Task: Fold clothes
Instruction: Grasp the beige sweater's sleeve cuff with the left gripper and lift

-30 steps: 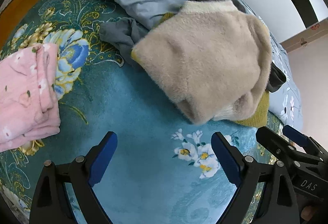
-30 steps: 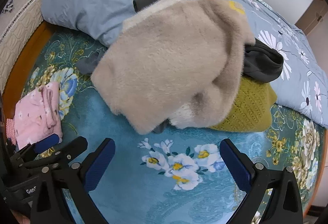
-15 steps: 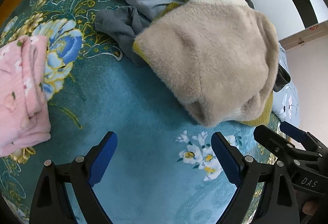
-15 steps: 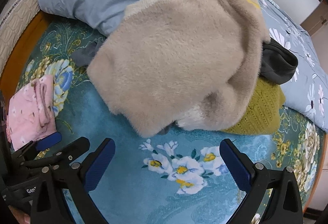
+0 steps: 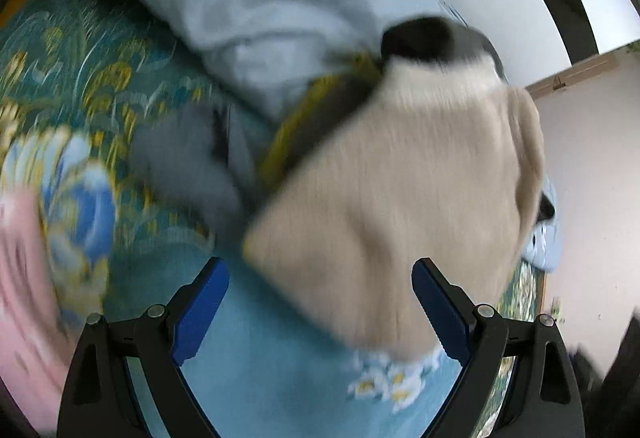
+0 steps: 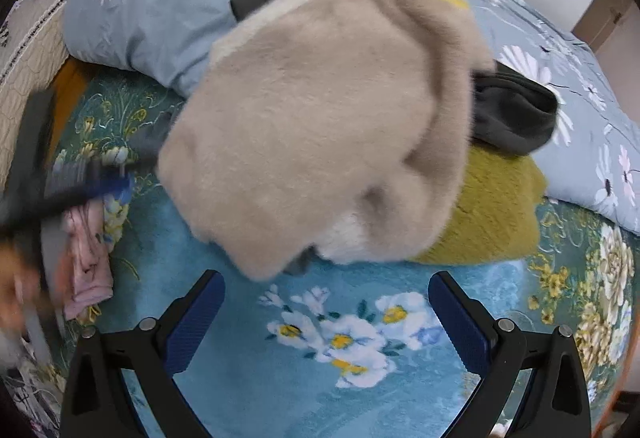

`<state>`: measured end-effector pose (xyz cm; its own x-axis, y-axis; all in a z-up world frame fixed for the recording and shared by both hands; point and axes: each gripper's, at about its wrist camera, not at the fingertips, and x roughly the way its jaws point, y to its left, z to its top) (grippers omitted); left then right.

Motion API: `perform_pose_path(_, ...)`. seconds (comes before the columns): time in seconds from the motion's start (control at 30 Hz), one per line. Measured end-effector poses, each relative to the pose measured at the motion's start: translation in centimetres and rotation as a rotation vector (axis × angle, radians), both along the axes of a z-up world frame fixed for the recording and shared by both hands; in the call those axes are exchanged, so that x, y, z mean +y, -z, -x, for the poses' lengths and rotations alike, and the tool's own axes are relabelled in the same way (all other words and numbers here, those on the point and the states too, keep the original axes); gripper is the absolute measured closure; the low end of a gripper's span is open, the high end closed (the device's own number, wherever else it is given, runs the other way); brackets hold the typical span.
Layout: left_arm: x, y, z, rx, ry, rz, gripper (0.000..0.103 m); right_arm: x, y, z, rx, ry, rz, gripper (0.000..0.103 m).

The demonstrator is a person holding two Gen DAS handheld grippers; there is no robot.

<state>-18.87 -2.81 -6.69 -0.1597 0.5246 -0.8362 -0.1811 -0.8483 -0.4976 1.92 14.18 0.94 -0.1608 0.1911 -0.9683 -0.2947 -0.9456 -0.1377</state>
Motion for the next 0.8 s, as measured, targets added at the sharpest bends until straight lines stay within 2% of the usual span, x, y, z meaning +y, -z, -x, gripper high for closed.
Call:
perform_pose_path(0.13, 2.2, 0.7, 3.6, 0.015, 0.053, -0.040, 0.011, 1.2, -0.7, -2.9, -0.032, 0.040, -0.035, 0.000)
perform_pose_path(0.23, 3.6, 1.7, 5.5, 0.024, 0.076, -0.029, 0.011, 2.5, -1.6, -5.4, -0.038, 0.088, -0.064, 0.000)
perform_pose_path(0.3, 4.2, 2.6, 6.3, -0.007, 0.075, -0.047, 0.010, 3.6, -2.1, -7.2, -0.043, 0.128, -0.084, 0.000)
perform_pose_path(0.4, 4.8, 3.9, 6.7, -0.081, 0.090, -0.135, 0.010, 4.8, -2.3, -9.1, -0.065, 0.183, -0.084, 0.000)
perform_pose_path(0.47, 5.1, 4.0, 6.4, -0.094, 0.114, -0.163, 0.012, 5.5, -2.4, -10.1, -0.085, 0.208, -0.086, 0.000)
perform_pose_path(0.57, 5.3, 3.3, 5.6, -0.076, 0.142, -0.151, 0.032, 6.2, -2.7, -10.9, -0.081, 0.245, -0.064, 0.000)
perform_pose_path(0.7, 4.3, 1.4, 3.5, -0.004, 0.161, -0.084, 0.082, 6.5, -3.0, -11.2, -0.079, 0.285, -0.017, 0.000)
perform_pose_path(0.8, 3.3, -0.4, 1.4, 0.042, 0.159, -0.090, 0.090, 6.1, -2.8, -10.9, -0.073, 0.290, 0.007, 0.000)
